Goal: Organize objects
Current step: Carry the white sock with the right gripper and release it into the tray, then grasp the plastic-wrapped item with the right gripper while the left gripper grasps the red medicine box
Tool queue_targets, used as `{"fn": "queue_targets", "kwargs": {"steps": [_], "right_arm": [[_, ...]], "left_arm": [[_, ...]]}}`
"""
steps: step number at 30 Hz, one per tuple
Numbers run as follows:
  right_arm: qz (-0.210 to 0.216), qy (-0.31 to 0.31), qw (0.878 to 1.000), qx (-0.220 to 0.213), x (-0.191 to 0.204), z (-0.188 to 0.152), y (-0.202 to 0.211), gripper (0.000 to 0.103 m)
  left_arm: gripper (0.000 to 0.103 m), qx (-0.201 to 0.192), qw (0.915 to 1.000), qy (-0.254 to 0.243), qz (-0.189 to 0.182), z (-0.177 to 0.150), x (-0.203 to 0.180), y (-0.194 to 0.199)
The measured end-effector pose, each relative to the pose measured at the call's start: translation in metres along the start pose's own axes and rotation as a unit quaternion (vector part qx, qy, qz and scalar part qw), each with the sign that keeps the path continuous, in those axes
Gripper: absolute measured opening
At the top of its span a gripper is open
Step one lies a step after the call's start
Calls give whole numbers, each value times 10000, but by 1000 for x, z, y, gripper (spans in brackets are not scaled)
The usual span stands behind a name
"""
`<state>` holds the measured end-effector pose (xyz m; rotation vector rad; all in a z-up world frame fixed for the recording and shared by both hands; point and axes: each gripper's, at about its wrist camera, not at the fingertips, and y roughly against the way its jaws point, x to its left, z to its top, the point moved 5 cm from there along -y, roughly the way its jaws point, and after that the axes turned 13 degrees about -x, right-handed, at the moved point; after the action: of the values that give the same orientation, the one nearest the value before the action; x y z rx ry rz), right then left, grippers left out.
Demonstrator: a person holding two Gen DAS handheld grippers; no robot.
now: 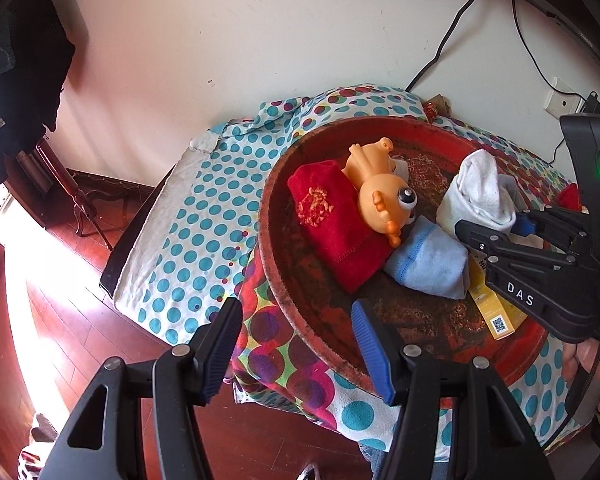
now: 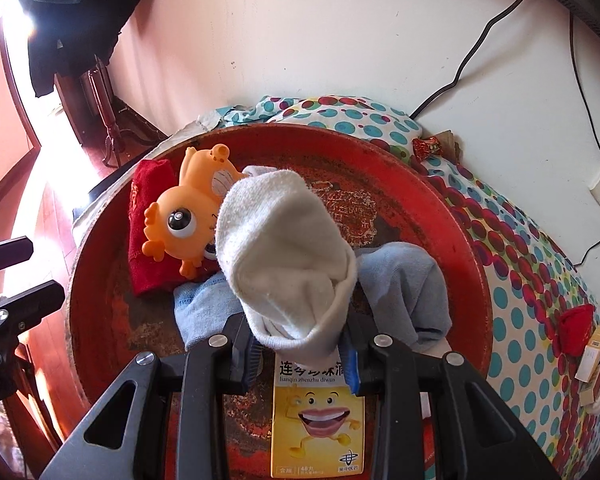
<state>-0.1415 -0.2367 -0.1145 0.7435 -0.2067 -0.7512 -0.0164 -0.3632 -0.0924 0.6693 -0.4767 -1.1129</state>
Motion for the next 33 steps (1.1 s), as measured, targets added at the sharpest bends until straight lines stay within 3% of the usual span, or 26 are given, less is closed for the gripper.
{"fn": "queue_targets", "kwargs": {"steps": [4,6,8,16,23,29,33], "right_arm": [[38,-66,10000,-30,0,-3,-1,40],[-21,-119,9998,-147,-3,-1,7,60],[18,-189,9993,-307,-6,1,18,68],[-77,-641,9955,-698,-52,-20,74,74],[-1068,-1405,9831,-480,-176,-93,109,75],[-2145,-2194,9510,-391,-301,-155,147,75],[-2567,-2577,9310,-302,-363,-184,164,67]], "left_arm": [[59,44,10000,-13,8,-2,-1,-3],[59,57,10000,-25,14,-2,-3,-3],[59,65,10000,-42,5,-3,-5,-4],[59,80,9998,-161,-6,-4,-14,-4],[59,78,9992,-388,23,-6,-29,-2],[59,23,9977,-672,35,-8,-52,6],[59,-2,9963,-813,-262,-6,-83,19]]}}
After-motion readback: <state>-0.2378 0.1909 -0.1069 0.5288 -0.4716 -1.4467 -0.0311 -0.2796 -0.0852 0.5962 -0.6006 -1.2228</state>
